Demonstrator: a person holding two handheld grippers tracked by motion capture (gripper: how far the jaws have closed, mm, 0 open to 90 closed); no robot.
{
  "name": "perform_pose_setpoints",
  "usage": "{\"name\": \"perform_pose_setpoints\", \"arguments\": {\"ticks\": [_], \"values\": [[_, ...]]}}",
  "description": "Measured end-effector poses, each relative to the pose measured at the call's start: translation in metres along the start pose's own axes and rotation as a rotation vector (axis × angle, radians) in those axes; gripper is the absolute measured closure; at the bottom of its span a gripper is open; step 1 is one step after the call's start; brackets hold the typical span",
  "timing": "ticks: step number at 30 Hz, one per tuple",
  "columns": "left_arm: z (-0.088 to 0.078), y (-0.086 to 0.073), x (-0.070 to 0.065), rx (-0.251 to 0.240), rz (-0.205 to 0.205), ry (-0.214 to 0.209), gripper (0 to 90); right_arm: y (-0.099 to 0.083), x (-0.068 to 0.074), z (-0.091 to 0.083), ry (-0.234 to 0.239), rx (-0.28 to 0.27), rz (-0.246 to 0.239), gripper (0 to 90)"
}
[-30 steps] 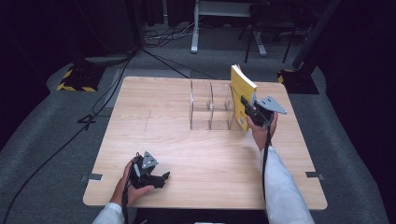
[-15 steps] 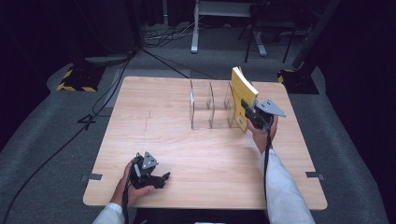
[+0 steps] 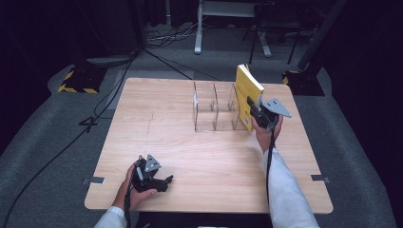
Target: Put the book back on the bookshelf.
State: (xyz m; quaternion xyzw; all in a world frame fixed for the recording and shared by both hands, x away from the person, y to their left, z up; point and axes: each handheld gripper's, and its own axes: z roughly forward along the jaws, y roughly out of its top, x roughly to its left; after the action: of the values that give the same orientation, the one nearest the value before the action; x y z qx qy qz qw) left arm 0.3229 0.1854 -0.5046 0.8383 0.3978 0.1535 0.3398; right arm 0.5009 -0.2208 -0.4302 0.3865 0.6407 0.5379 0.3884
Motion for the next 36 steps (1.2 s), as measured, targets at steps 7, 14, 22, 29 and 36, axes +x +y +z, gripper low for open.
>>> {"name": "perform_pose_setpoints", "arguments": {"ticks": [7,14,22,29,36], "values": [[-0.001,-0.001,-0.001,0.001,0.006,-0.005,15.7,-0.004,0.001,0.004,0.005,0.001,0.014,76.1],[-0.001,-0.001,-0.001,0.001,0.007,-0.004,15.7,-0.01,0.002,-0.002,0.023,0.017,-0.014,74.7],[-0.001,-0.001,0.0,0.002,0.008,-0.008,15.5,-0.009,0.003,-0.008,0.033,0.054,-0.042,66.7],[0.0,0.0,0.0,0.003,0.01,-0.013,15.4,0.001,-0.003,-0.022,0.068,0.069,-0.051,66.4],[0.0,0.0,0.0,0.003,0.011,-0.017,15.1,0.014,-0.009,-0.034,0.083,0.094,-0.093,64.9]]}}
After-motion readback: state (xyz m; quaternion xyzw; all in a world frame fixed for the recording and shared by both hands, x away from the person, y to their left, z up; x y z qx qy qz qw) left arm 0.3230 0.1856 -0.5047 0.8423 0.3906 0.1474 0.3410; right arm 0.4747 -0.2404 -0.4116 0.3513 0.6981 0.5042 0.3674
